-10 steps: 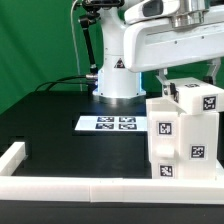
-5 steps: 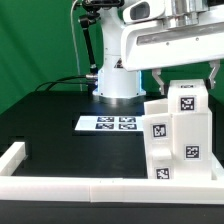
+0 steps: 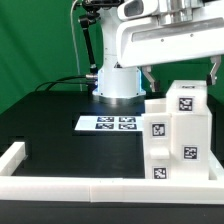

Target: Assemble cabinet

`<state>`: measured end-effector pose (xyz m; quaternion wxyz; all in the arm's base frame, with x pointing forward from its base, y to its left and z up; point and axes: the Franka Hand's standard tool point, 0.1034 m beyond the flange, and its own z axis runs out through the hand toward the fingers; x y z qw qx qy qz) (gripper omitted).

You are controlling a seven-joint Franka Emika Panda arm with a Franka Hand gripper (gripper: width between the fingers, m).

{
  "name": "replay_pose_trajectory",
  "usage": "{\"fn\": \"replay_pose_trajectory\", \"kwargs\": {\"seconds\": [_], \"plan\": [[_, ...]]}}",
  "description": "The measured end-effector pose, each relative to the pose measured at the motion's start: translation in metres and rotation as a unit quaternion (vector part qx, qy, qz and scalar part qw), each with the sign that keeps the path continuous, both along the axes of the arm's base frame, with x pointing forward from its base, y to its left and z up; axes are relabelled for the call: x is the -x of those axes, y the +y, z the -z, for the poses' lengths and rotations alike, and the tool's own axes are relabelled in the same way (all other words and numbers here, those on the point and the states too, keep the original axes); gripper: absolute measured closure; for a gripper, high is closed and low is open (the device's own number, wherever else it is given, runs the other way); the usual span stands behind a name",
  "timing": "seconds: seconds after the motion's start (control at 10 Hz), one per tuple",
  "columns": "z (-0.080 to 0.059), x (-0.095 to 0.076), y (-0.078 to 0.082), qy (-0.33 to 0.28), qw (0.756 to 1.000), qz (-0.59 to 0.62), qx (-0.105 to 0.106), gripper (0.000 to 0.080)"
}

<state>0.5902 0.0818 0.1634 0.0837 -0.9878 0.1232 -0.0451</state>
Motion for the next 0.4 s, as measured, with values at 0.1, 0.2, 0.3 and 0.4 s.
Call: {"fn": "replay_pose_trajectory", "kwargs": {"seconds": [0.1, 0.2, 0.3, 0.4], "plan": [[-0.008, -0.001, -0.002, -0.004, 1.000, -0.006, 0.000, 0.0023], [-0.017, 0.000, -0.005, -0.002, 1.000, -0.012, -0.001, 0.0023], [-0.022, 0.000, -0.006, -0.003, 1.000, -0.013, -0.001, 0.0004], [-0.018, 0.000, -0.006, -0.003, 1.000, -0.013, 0.000, 0.0001]]}}
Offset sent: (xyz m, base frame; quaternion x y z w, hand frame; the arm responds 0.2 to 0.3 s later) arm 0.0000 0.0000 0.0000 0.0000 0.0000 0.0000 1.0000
